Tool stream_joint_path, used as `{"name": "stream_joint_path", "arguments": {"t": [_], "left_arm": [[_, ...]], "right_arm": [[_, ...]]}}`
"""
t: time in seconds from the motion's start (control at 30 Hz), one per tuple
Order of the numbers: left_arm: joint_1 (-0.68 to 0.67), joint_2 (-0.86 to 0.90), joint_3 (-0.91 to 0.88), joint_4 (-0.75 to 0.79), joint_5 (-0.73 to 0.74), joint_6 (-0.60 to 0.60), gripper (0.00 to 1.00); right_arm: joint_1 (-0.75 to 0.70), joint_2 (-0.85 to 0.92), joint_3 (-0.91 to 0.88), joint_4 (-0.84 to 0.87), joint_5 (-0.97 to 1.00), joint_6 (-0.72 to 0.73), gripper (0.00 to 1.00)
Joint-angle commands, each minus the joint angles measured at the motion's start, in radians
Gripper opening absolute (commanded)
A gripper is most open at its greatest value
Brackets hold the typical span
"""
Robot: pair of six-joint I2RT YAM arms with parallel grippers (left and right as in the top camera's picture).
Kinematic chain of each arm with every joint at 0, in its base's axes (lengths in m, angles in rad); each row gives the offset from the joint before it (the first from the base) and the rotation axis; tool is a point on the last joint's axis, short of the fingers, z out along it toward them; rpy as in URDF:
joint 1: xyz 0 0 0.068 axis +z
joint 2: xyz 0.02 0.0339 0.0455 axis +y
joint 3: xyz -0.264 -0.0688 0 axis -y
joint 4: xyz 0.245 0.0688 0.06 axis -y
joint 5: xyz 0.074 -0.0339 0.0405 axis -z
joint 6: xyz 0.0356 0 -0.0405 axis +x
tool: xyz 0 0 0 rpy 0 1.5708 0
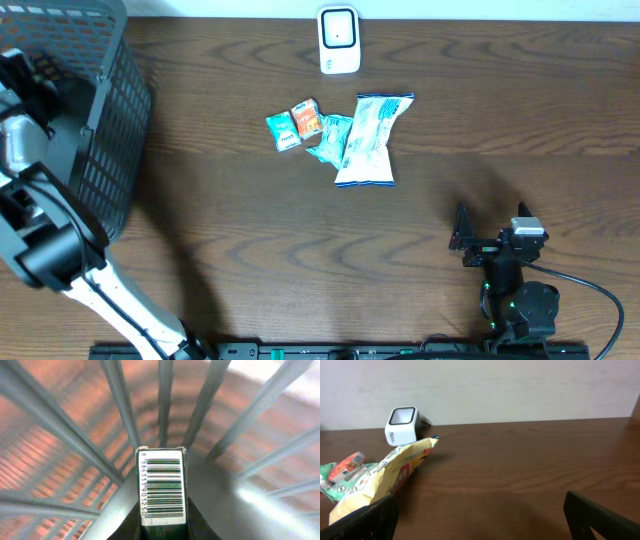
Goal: Scan the item barcode
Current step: 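Reach into the basket and grasp the small barcoded item with the left gripper, then carry the item to the scanner and release it on the pile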
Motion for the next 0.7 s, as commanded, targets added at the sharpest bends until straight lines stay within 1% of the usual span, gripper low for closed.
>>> {"name": "stream_joint_path", "arguments": {"t": [0.0, 0.07, 0.1, 0.23, 0.27, 0.33, 0.43, 0.57, 0.6, 0.67], "left_arm": [[-0.002, -0.213, 0.018, -0.013, 0.108, -0.141, 0.08], [-0.002, -0.278, 0.018, -0.027, 0.146, -0.179, 0.08], [-0.002, -0.331, 0.018, -0.036, 0.180, -0.228, 0.08], [-0.021, -0.451, 0.018, -0.044, 0.312, -0.373, 0.08], [-0.046, -0.497, 0.018, -0.047, 0.372, -0.433, 0.08], [-0.090, -0.541, 0.018, -0.071, 0.423, -0.482, 0.08], [-0.193, -0.589, 0.018, -0.153, 0.449, -0.492, 0.08], [-0.395, -0.594, 0.017, -0.305, 0.446, -0.492, 0.08], [-0.445, -0.586, 0.017, -0.335, 0.441, -0.492, 0.08], [-0.541, -0.563, 0.017, -0.391, 0.383, -0.491, 0.08]], "right_arm": [[-0.009, -0.002, -0.002, -0.003, 0.001, -0.008, 0.99], [-0.009, -0.002, -0.002, -0.003, 0.001, -0.008, 0.99], [-0.009, -0.002, -0.002, -0.003, 0.001, -0.008, 0.99], [-0.009, -0.002, -0.002, -0.003, 0.001, -0.008, 0.99], [-0.009, -0.002, -0.002, -0.003, 0.001, -0.008, 0.99], [-0.009, -0.002, -0.002, -0.003, 0.001, -0.008, 0.99], [-0.009, -0.002, -0.002, -0.003, 0.001, -0.008, 0.99], [-0.009, -0.002, -0.002, -0.003, 0.001, -0.008, 0.99], [-0.009, -0.002, -0.002, -0.003, 0.001, -0.008, 0.99], [-0.009, -0.002, -0.002, -0.003, 0.001, -0.008, 0.99]]}}
